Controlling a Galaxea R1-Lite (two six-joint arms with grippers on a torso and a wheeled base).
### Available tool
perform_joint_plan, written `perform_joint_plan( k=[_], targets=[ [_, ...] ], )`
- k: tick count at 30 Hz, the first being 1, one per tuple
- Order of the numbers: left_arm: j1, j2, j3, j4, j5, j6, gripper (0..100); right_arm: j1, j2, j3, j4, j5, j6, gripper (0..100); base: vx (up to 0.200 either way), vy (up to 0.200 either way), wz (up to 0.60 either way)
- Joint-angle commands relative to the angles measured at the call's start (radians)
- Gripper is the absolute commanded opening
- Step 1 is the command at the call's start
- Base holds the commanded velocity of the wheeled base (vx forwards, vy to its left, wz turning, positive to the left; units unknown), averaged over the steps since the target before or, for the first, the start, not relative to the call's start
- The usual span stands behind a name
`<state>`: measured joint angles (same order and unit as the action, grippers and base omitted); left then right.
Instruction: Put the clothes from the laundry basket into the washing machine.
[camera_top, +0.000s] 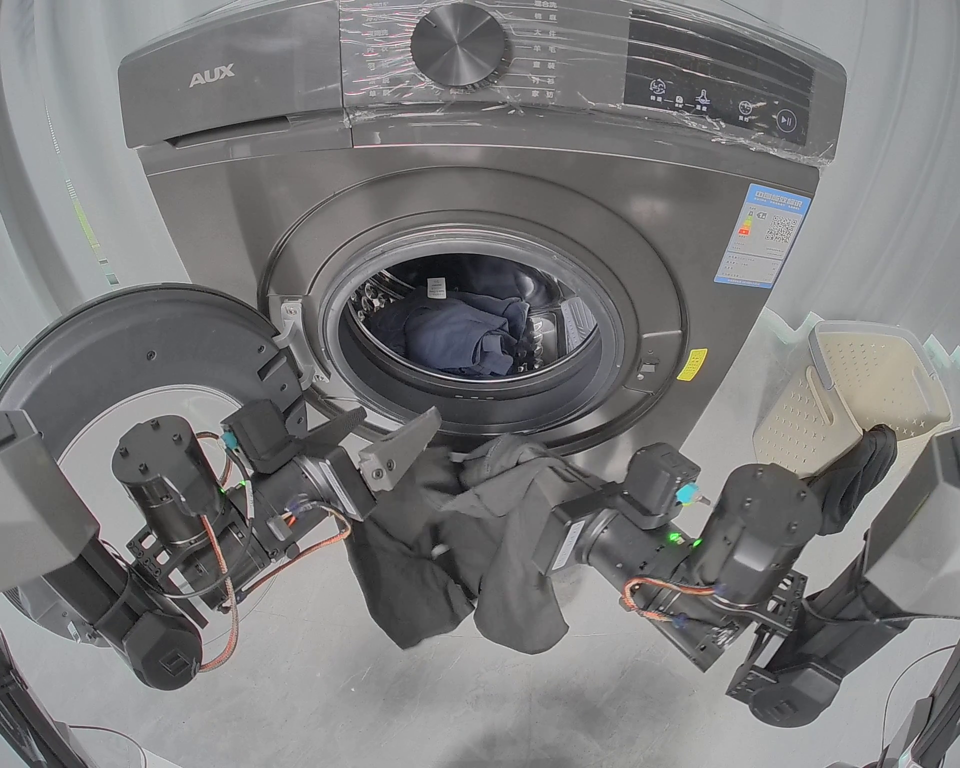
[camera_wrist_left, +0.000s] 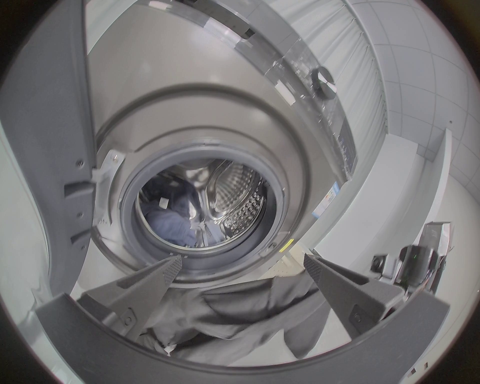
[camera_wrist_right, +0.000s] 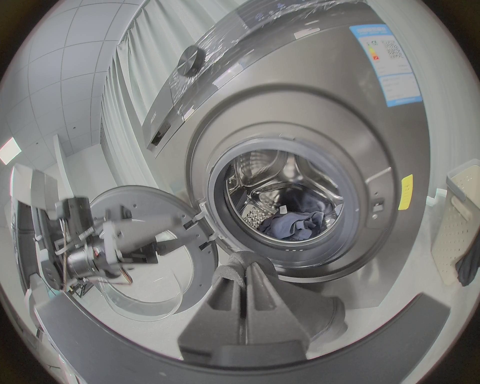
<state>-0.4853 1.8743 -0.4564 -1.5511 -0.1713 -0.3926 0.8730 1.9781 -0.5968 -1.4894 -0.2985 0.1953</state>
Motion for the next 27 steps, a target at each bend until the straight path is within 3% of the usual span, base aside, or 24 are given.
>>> perform_joint_plan(
  k=[1, 18, 20, 24, 27],
  targets=[
    [0.004, 0.054, 0.025, 0.000, 0.001, -0.002, 100, -0.015, -0.090, 0.038, -0.002, 0.002, -0.001, 0, 0.000, 0.000, 0.00],
    [-0.009, 0.181, 0.107, -0.001, -0.002, 0.011, 100, -0.017, -0.100, -0.037, 0.003, -0.001, -0.004, 0, 0.000, 0.000, 0.00],
    [-0.013, 0.201, 0.116, -0.001, -0.005, 0.029, 100, -0.017, -0.102, -0.049, 0.004, -0.001, -0.004, 0, 0.000, 0.000, 0.00],
    [-0.012, 0.260, 0.114, -0.003, -0.005, 0.093, 100, -0.017, -0.117, -0.061, 0.012, -0.001, -0.007, 0, 0.000, 0.000, 0.00],
    [-0.010, 0.293, 0.102, -0.003, -0.005, 0.113, 100, -0.014, -0.128, -0.058, 0.015, -0.001, -0.010, 0, 0.000, 0.000, 0.00]
  ],
)
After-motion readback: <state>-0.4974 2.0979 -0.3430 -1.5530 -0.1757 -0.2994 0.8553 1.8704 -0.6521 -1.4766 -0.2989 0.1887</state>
